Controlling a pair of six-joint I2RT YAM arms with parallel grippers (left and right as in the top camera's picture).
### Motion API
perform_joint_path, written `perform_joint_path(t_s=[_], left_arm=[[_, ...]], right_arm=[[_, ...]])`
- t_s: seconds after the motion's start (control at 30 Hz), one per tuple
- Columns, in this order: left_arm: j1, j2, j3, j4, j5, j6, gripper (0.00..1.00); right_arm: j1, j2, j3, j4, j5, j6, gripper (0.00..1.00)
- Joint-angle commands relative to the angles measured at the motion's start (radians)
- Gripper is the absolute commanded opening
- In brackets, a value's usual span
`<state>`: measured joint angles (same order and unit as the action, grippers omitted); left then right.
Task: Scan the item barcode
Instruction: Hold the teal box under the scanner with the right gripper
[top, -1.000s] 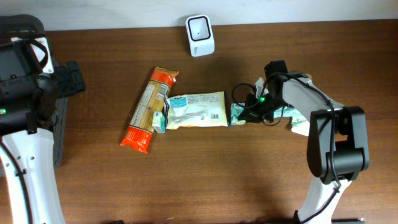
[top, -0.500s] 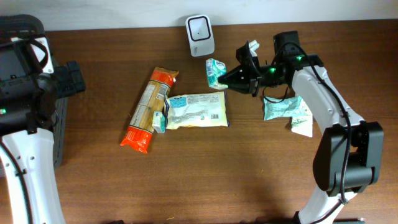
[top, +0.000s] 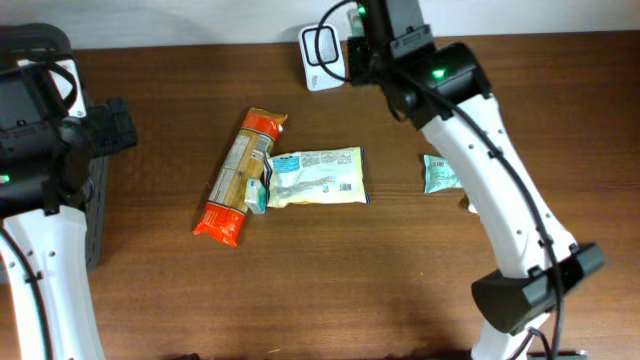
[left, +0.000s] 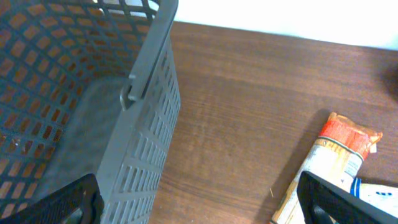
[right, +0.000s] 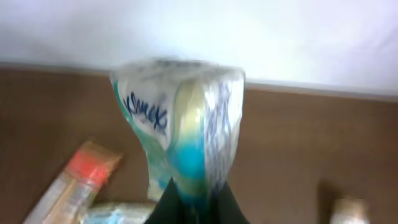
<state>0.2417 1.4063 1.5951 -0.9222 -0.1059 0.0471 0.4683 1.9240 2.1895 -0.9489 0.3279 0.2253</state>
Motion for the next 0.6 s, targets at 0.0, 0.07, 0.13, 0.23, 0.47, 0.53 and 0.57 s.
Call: perform_joint_path(t_s=[0.0,0.07,0.13,0.23,0.47,0.53,0.57], left_arm=[[0.003,-0.003,0.008,0.003,-0.007,-0.009,0.99],[0.003,-0.003,0.008,0.003,-0.007,-0.009,0.99],[0.004,-0.003,0.008,0.003,-0.007,-0.009,0.99],[0.004,-0.003,0.008,0.003,-0.007,-0.009,0.99],[0.003,-0.003,0.008,0.003,-0.007,-0.009,0.99],[0.003,-0.003,0.008,0.003,-0.007,-0.009,0.99],[0.003,-0.003,0.008,0.003,-0.007,-0.009,0.99]], right_arm=[[0.016,0.135,0.006,0.22,0.241,-0.194,0.04],[0.016,0.244,0.006,0.4,0.298,-0.319,0.04],[0.016,0.376,0.006,0.58,0.306,-0.47,0.04],[0.017,0.536,0.006,0.761,0.306,-0.615,0.04],[0.017,0.62,0.006,0.822,0.252,-0.615,0.04],[0.017,0.62,0.006,0.813,0.252,-0.614,0.04],[0.017,0.62,0.006,0.808,0.251,-0.614,0.04]])
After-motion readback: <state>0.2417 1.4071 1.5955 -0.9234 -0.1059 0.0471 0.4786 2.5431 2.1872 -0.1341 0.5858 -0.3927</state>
